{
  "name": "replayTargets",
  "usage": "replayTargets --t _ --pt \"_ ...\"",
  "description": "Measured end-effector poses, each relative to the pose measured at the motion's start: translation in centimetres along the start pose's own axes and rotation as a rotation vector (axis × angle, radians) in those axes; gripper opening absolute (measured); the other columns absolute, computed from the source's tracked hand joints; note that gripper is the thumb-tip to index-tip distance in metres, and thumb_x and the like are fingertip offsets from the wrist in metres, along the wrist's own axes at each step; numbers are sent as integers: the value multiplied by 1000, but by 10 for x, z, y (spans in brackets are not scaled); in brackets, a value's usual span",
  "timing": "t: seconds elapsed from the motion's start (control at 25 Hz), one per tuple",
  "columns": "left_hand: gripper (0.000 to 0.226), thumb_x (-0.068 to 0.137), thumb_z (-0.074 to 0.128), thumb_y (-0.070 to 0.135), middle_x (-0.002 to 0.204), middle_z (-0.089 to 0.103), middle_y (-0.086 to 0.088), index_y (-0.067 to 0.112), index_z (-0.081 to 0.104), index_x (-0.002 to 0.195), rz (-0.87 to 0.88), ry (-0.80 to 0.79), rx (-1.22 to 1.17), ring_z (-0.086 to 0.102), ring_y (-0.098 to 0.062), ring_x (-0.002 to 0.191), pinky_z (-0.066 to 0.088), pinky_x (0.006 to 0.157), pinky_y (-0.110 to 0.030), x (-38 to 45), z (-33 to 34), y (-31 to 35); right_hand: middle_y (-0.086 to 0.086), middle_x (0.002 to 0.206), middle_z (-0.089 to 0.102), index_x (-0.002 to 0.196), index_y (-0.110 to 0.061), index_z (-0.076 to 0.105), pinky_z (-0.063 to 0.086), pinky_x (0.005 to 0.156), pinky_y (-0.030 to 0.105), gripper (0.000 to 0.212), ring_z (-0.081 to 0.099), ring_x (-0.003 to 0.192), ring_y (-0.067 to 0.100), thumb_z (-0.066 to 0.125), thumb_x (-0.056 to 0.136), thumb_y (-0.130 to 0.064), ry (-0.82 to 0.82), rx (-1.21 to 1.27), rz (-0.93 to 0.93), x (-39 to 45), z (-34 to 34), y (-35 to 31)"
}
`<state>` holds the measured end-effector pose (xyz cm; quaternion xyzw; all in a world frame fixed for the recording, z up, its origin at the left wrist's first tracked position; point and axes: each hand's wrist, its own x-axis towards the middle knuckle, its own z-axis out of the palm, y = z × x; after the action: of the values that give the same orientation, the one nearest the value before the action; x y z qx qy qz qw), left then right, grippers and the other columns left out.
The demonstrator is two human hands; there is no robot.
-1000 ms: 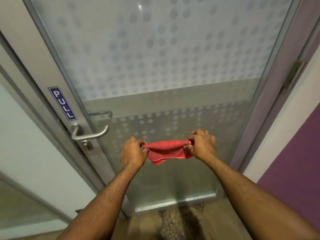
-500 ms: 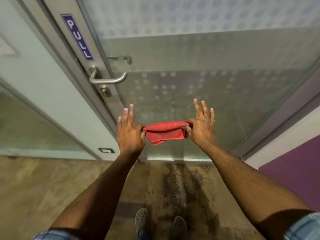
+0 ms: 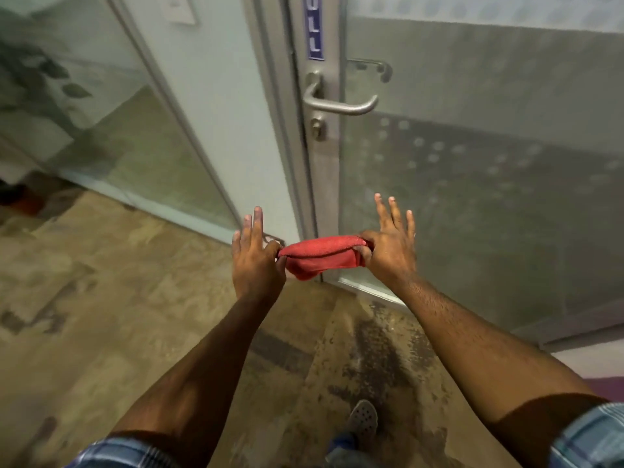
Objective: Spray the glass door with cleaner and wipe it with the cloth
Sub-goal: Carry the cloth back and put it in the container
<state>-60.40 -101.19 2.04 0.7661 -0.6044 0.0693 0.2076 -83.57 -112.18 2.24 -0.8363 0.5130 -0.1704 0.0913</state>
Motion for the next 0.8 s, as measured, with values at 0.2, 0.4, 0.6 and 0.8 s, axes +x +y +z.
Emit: replayTargets --t 0.2,0.4,0.6,0.8 --pt "14 80 77 23 163 19 -14 14 66 77 -223 34 8 17 -35 150 19 120 -52 -64 -38 -83 7 164 10 103 -32 76 -4 121 50 22 3 152 30 70 84 -40 -92 -14 -188 -7 35 -95" --pt "11 81 75 23 163 17 -14 16 67 84 -422 74 56 15 -33 151 15 121 -47 -157 -85 -161 7 164 12 108 -34 73 -7 120 50 24 3 152 29 68 86 -40 -178 1 -373 -43 70 -201" --pt "14 78 77 17 162 19 -18 10 68 86 -600 184 99 19 -36 150 23 119 -50 -257 -140 -229 7 163 17 102 -33 75 -8 119 50 20 5 152 27 68 85 -42 -259 59 -552 -91 101 -315" --pt "13 78 74 12 161 20 -20 10 68 88 -792 258 148 18 -37 150 24 119 -49 -376 -205 -287 6 162 20 95 -28 76 -6 119 48 17 10 151 26 71 82 -38 -302 130 -774 -156 131 -438"
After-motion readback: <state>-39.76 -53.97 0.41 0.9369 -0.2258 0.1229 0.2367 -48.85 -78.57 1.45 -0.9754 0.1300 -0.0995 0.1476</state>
